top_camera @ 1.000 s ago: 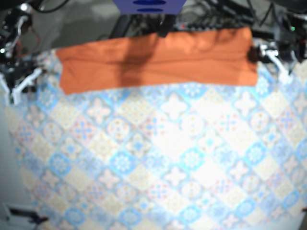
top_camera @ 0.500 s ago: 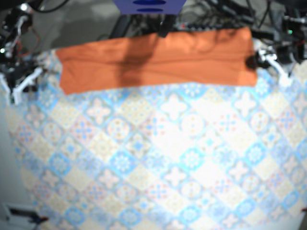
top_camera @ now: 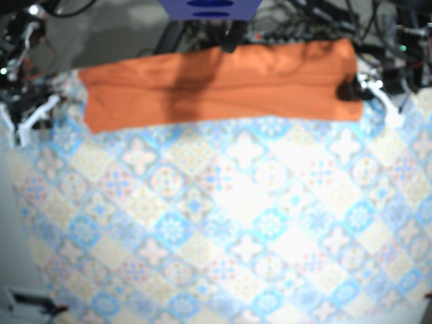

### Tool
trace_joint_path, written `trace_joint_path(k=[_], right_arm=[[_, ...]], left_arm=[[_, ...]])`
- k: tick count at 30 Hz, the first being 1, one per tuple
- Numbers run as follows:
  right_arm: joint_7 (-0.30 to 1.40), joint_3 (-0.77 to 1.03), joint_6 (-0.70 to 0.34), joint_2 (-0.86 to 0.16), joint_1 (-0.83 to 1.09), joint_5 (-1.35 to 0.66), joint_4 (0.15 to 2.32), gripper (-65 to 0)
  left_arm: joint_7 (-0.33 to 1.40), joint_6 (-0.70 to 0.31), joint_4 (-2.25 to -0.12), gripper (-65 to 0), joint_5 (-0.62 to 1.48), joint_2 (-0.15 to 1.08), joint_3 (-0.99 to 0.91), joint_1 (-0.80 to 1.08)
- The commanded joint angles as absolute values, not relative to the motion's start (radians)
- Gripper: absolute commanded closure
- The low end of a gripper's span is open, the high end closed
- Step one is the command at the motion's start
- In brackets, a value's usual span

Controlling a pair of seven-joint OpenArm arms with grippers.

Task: Fold the T-shirt properly
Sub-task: 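Open both grippers and release the folded shirt, then move the left gripper inward and grasp the shirt's folded end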

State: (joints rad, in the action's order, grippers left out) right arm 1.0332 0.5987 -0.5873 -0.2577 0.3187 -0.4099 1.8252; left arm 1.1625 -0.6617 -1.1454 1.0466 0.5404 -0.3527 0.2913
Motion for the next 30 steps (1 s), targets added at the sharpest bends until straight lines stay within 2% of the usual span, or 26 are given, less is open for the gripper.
trace_joint_path(k=[1, 30], right_arm=[[1.015, 0.607, -0.587, -0.275, 0.314, -0.420, 1.840, -19.7], [1.036, 0.605, -0.587, -0.275, 0.314, -0.420, 1.840, -19.7]], left_arm=[[1.211, -0.656, -1.144, -54.4, 1.018, 0.535, -0.320, 0.303], [1.242, -0.656, -1.144, -54.3, 1.018, 0.535, -0.242, 0.318]])
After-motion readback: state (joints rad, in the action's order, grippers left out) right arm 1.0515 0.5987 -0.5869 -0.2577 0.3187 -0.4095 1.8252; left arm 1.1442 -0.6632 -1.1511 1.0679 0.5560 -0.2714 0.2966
